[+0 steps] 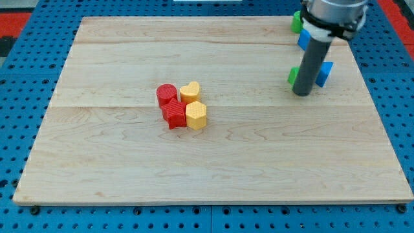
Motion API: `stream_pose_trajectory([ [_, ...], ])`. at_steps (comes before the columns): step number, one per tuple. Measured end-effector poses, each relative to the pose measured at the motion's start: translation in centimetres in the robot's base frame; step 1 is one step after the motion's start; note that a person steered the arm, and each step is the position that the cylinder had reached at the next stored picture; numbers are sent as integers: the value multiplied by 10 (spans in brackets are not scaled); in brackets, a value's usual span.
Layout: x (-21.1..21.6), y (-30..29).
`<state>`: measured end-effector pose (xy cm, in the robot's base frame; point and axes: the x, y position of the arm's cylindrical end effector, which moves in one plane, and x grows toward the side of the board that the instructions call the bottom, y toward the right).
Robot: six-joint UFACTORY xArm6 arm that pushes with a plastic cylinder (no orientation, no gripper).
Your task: Slide the blue triangle closer to the green star
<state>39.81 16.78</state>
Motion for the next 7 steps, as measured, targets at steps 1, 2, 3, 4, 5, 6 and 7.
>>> stream_pose_trajectory([
  [1,-32,-2],
  [2,-70,-2],
  [3,-36,-10],
  [4,32,3],
  [5,8,66],
  [6,-25,84],
  [7,-7,53],
])
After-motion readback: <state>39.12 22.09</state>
